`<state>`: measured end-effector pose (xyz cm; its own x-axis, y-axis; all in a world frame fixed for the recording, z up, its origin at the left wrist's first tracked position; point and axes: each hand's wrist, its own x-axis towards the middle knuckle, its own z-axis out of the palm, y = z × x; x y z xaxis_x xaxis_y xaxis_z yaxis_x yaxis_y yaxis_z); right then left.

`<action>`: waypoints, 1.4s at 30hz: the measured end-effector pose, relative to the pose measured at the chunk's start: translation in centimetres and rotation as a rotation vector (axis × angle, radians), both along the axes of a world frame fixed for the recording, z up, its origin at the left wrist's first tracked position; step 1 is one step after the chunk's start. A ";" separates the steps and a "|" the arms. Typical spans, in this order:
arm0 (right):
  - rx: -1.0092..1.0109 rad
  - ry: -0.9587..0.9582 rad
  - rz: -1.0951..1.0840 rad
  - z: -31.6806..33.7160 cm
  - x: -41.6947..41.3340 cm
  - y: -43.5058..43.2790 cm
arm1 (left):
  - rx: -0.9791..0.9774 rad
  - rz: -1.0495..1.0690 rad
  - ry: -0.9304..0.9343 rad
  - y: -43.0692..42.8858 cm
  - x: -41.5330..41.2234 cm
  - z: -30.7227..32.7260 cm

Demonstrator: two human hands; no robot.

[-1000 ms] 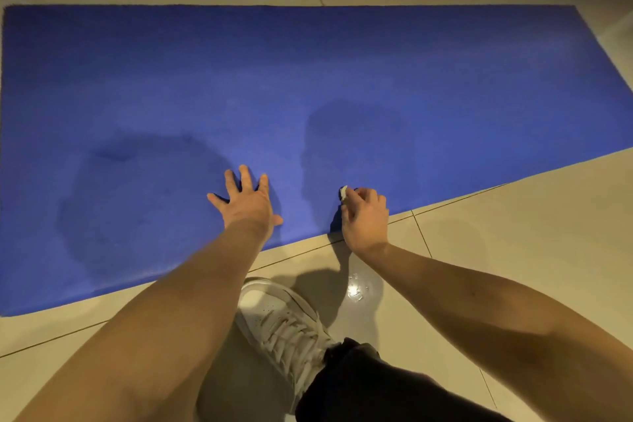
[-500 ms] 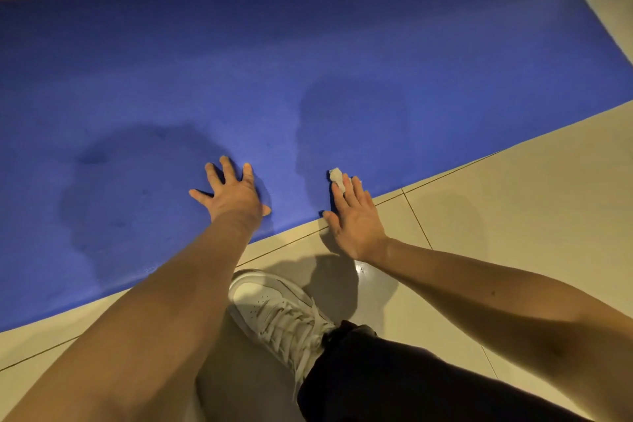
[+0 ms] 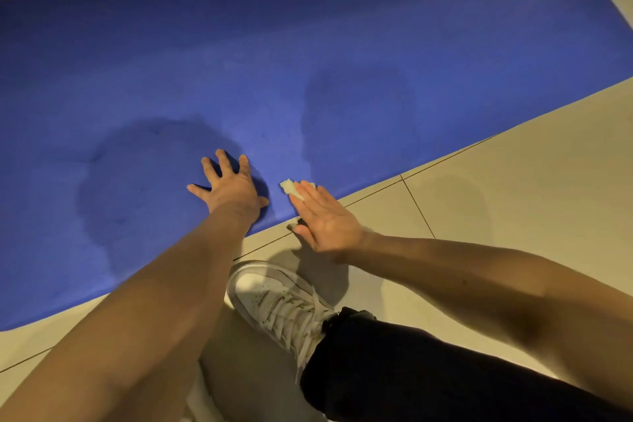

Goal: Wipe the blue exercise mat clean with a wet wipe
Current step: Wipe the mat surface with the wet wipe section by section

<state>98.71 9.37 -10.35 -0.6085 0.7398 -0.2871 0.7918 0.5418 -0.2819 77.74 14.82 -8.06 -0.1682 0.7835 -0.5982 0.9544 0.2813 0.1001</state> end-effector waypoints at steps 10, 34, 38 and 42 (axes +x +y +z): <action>0.005 -0.070 -0.461 1.4 4.4 2.5 | 0.014 0.007 -0.006 0.0 0.1 -0.2; -0.110 0.166 0.012 0.2 -1.9 -2.8 | -0.007 0.016 0.011 0.2 0.3 -0.5; -0.031 0.082 0.123 -0.1 -0.5 -2.3 | -0.007 0.012 0.009 0.1 0.2 -0.5; 0.069 -0.007 0.125 0.0 4.5 -0.8 | -0.001 0.001 0.011 0.0 0.0 -0.6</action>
